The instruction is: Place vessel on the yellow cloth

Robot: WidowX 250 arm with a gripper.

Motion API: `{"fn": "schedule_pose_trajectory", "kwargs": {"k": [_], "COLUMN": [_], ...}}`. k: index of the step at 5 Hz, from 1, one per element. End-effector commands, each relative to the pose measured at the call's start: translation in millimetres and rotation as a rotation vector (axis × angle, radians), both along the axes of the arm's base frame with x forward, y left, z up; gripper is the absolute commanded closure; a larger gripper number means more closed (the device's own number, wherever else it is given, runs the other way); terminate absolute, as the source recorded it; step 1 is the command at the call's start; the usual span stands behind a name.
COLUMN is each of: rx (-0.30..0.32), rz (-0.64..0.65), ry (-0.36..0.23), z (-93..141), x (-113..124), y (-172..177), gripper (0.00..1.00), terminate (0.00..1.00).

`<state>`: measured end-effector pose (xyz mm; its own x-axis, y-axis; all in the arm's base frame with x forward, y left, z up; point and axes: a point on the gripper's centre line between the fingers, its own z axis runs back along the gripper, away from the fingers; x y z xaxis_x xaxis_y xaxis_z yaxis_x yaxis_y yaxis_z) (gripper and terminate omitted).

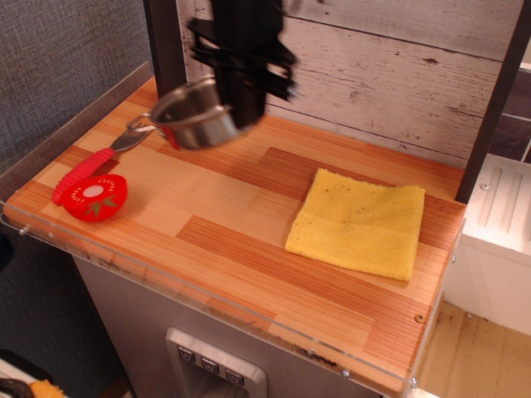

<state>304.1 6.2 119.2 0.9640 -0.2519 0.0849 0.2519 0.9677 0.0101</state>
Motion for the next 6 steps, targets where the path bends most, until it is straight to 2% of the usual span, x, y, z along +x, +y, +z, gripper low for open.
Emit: {"fn": "schedule_pose_trajectory", "kwargs": {"k": [1,2,4,6], "rx": [0.084,0.059,0.037,0.055], "rz": [0.006,-0.026,-0.084,-0.144], "ry": [-0.089,-0.124,-0.145,-0.148], "z": [-8,-15,-35,-57], "x": [3,8,22,30], "y": [-66,-87,-112,-132], "gripper": [1.00,1.00,1.00,1.00], "terminate": [0.00,0.00,0.00,0.00]}}
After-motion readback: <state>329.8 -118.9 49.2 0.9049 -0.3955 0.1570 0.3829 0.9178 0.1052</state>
